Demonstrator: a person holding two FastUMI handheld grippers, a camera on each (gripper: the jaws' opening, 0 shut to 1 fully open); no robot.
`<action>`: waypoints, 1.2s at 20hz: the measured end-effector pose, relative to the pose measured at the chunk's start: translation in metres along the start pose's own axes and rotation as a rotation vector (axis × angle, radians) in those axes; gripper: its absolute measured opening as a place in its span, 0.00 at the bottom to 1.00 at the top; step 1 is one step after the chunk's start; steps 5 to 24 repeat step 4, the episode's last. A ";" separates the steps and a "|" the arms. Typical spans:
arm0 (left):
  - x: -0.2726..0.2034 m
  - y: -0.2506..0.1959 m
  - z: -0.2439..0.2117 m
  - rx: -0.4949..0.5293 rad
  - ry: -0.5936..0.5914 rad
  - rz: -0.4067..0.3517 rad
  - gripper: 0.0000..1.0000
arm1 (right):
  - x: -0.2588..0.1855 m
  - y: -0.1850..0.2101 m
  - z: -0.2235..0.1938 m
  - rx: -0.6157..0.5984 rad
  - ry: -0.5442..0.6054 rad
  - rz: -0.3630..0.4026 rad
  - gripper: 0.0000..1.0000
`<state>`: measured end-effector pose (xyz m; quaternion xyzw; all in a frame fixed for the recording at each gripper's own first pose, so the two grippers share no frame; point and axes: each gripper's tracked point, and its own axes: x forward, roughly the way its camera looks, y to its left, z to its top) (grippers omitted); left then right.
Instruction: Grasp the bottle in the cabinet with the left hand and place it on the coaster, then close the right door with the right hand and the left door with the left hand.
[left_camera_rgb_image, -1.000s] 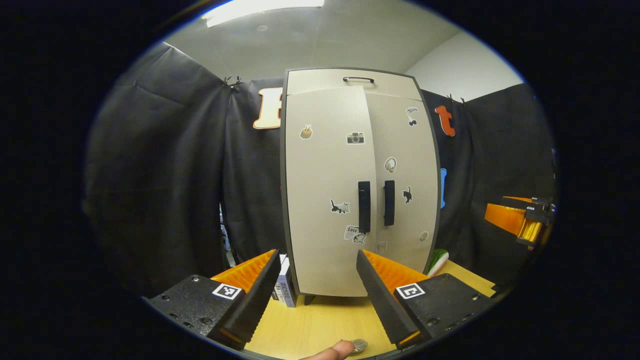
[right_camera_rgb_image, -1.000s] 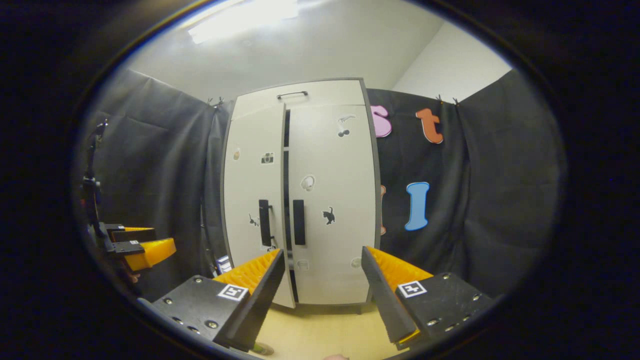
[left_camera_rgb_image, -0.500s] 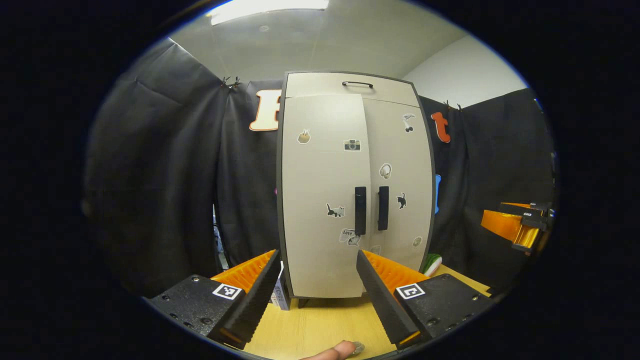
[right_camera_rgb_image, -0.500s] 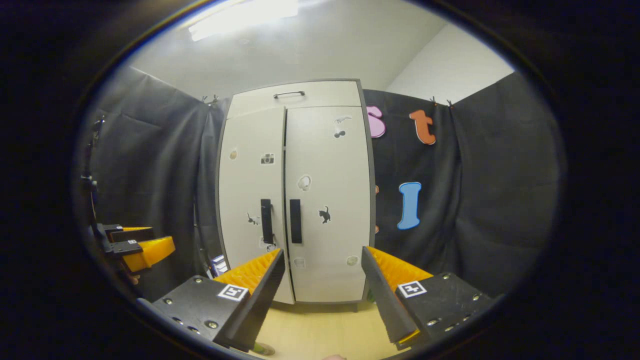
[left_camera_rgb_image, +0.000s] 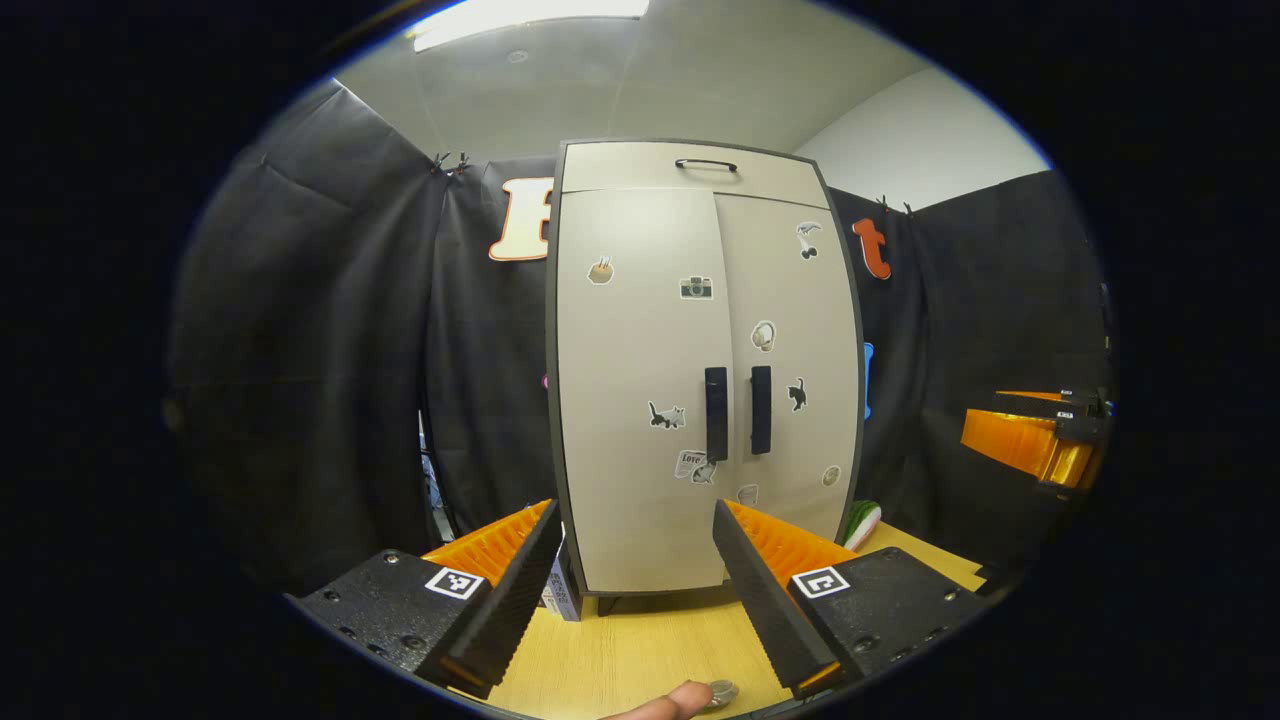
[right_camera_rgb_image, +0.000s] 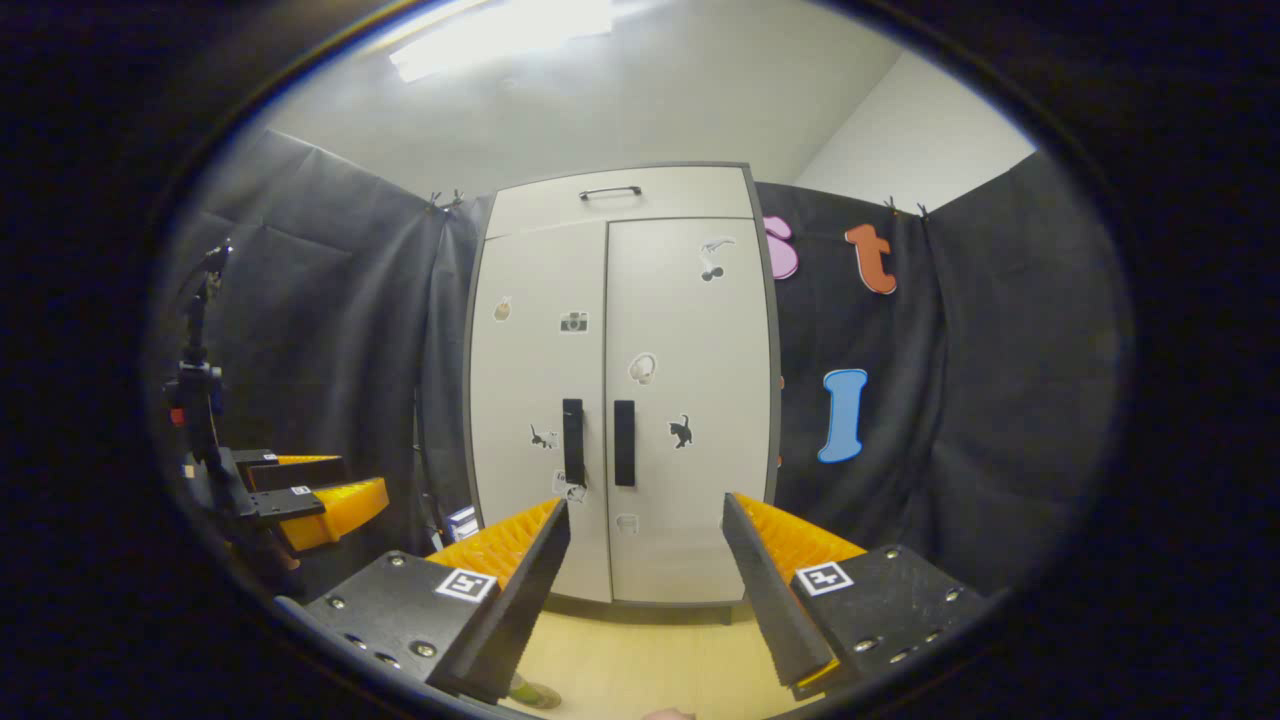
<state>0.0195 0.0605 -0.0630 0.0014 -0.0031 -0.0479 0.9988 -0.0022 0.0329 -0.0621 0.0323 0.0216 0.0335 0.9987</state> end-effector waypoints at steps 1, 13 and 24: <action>0.001 0.003 0.000 -0.001 0.001 0.000 0.96 | 0.001 0.001 0.000 -0.001 -0.003 -0.003 0.93; 0.006 0.009 0.000 0.003 0.003 -0.004 0.96 | 0.009 0.008 -0.001 -0.005 -0.008 0.002 0.93; 0.006 0.009 0.000 0.003 0.003 -0.004 0.96 | 0.009 0.008 -0.001 -0.005 -0.008 0.002 0.93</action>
